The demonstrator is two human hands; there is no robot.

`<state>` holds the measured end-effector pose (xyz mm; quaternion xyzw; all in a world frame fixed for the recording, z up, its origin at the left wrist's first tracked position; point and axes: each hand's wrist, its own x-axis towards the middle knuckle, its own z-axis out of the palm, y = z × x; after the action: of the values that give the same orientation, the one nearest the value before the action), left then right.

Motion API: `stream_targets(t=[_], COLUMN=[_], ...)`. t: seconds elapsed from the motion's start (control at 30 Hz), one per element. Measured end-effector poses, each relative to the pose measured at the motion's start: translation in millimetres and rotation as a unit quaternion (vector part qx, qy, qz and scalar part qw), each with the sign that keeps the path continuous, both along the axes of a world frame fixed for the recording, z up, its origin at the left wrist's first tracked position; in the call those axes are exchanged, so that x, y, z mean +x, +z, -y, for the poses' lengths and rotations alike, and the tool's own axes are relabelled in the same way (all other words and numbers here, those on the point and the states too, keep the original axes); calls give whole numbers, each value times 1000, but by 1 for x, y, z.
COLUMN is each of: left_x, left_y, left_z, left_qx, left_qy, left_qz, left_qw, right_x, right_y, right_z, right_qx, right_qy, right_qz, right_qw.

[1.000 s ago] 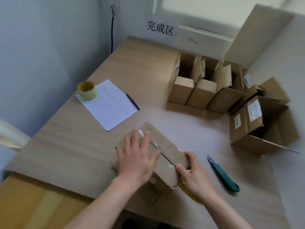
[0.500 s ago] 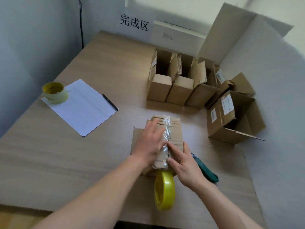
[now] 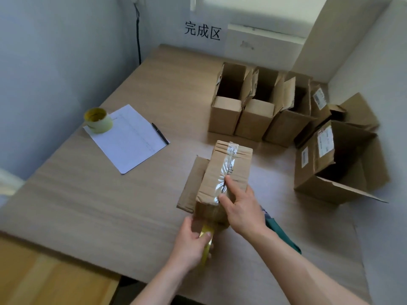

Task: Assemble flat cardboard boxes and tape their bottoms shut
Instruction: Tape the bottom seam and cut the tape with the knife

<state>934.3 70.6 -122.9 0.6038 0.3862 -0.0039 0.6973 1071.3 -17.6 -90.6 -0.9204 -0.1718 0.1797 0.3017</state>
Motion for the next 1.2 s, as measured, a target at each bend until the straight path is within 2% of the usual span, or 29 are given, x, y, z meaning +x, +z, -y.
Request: stream_targets(t=[0.07, 0.2, 0.27, 0.3, 0.37, 0.4, 0.47, 0.53, 0.63, 0.7, 0.77, 0.83, 0.87, 0.9, 1.0, 1.1, 1.2], left_x=[6, 13, 15, 16, 21, 24, 30, 34, 38, 42, 44, 44, 44, 45, 42, 39, 38], left_y=[-1, 3, 6, 5, -1, -4, -8, -14, -21, -24, -25, -26, -26, -27, -26, -26, -24], left_z=[0, 5, 7, 7, 5, 3, 0, -3, -5, -7, -9, -12, -13, -14, -16, -17, -14], left_qx=[-27, -42, -36, -10, 78, 114, 129, 129, 118, 101, 87, 75, 71, 68, 57, 56, 57], left_qy=[15, 14, 44, 54, 35, 20, 0, -5, 1, 2, 3, 2, 0, -4, -8, -10, -18], left_qz=[-19, -42, -42, -41, -52, -62, -68, -55, -46, -38, -29, -16, -12, -12, -3, 8, 0], left_qw=[999, 998, 997, 998, 995, 991, 989, 990, 992, 994, 996, 997, 997, 998, 998, 998, 998], right_x=[4, 8, 12, 15, 18, 19, 21, 27, 17, 10, 3, -9, -18, -29, -61, -69, -64], right_y=[1, -1, -2, -1, -3, -5, -15, -36, -70, -86, -86, -77, -67, -53, -23, -19, -22], right_z=[0, 4, 5, 7, 20, 32, 66, 107, 156, 169, 166, 157, 154, 149, 144, 139, 127], right_qx=[4, -10, 1, 32, 154, 210, 231, 96, -201, -256, -215, -46, 52, 120, 197, 190, 129], right_qy=[15, 39, 49, 53, 52, 33, -38, -96, -39, -10, -67, -177, -215, -209, -56, 68, 108], right_qz=[-8, -7, -19, -43, -106, -107, -13, 81, 49, 52, 42, 12, 19, 57, 189, 213, 208], right_qw=[1000, 999, 999, 997, 981, 971, 972, 987, 978, 965, 973, 983, 975, 969, 960, 956, 964])
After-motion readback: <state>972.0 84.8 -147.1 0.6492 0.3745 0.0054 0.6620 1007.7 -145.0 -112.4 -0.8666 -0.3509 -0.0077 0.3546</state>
